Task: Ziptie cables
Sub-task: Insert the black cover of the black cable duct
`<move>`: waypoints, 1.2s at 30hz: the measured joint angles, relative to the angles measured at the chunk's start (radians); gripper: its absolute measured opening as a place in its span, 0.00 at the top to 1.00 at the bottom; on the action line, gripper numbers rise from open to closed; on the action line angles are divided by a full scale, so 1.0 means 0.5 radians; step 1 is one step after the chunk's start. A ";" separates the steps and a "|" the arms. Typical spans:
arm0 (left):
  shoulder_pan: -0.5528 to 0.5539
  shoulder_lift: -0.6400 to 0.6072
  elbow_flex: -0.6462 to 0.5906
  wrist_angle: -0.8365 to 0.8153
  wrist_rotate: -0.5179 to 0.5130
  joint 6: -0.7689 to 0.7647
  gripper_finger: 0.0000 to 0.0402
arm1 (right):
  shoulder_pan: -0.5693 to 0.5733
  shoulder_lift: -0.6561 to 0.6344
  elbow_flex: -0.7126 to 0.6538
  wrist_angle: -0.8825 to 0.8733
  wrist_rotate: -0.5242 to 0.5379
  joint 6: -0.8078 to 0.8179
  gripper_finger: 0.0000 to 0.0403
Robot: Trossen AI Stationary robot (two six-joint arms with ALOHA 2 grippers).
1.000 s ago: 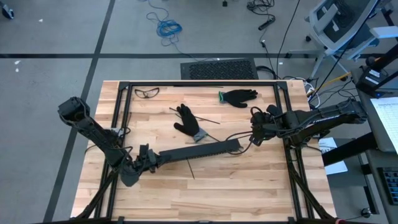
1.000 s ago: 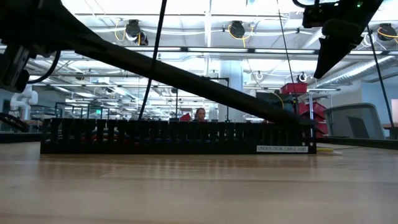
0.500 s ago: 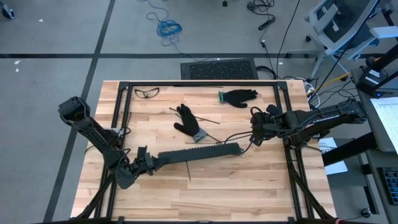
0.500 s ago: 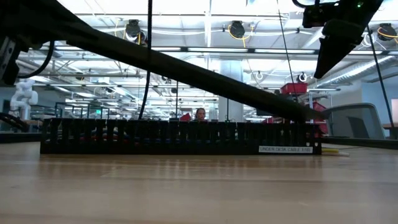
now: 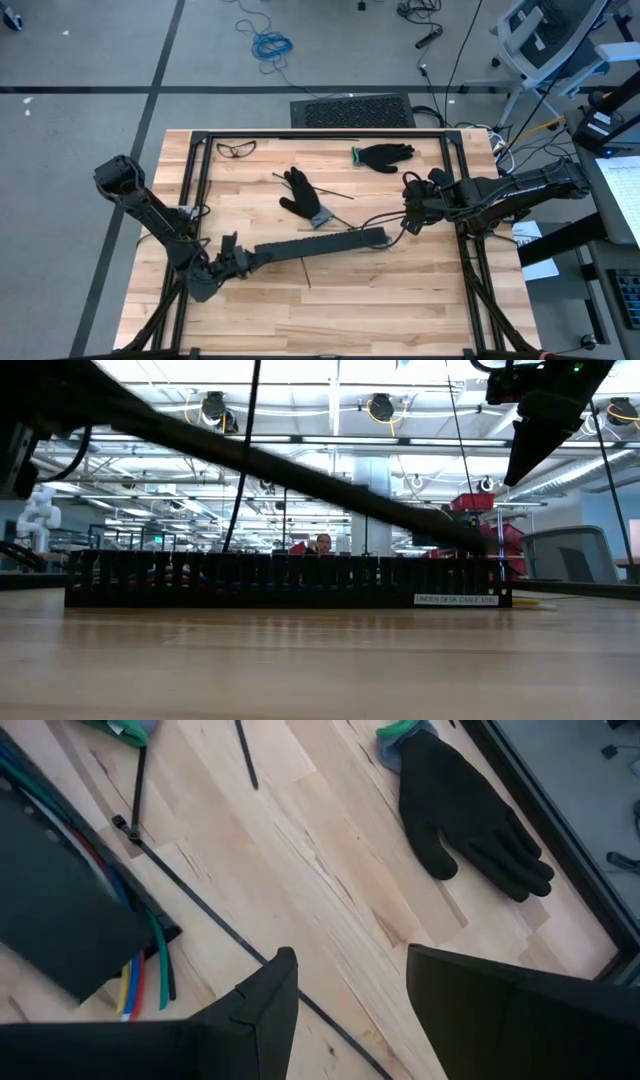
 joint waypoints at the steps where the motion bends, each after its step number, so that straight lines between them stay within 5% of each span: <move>1: 0.000 0.000 0.000 0.078 0.000 0.089 0.98 | 0.000 0.000 0.000 0.000 0.005 0.000 0.56; 4: 0.002 -0.001 0.000 0.178 -0.002 0.264 0.98 | 0.000 0.000 0.000 0.000 0.011 -0.004 0.56; 20: 0.084 -0.001 0.000 0.084 0.026 0.254 0.98 | 0.000 0.000 0.000 0.002 0.011 -0.004 0.56; 25: 0.098 0.000 0.000 0.001 0.179 0.095 0.98 | 0.000 0.000 0.000 0.001 0.011 -0.004 0.56; 36: 0.085 0.000 0.000 0.051 0.100 0.136 0.98 | 0.000 0.000 0.000 0.001 0.010 -0.008 0.56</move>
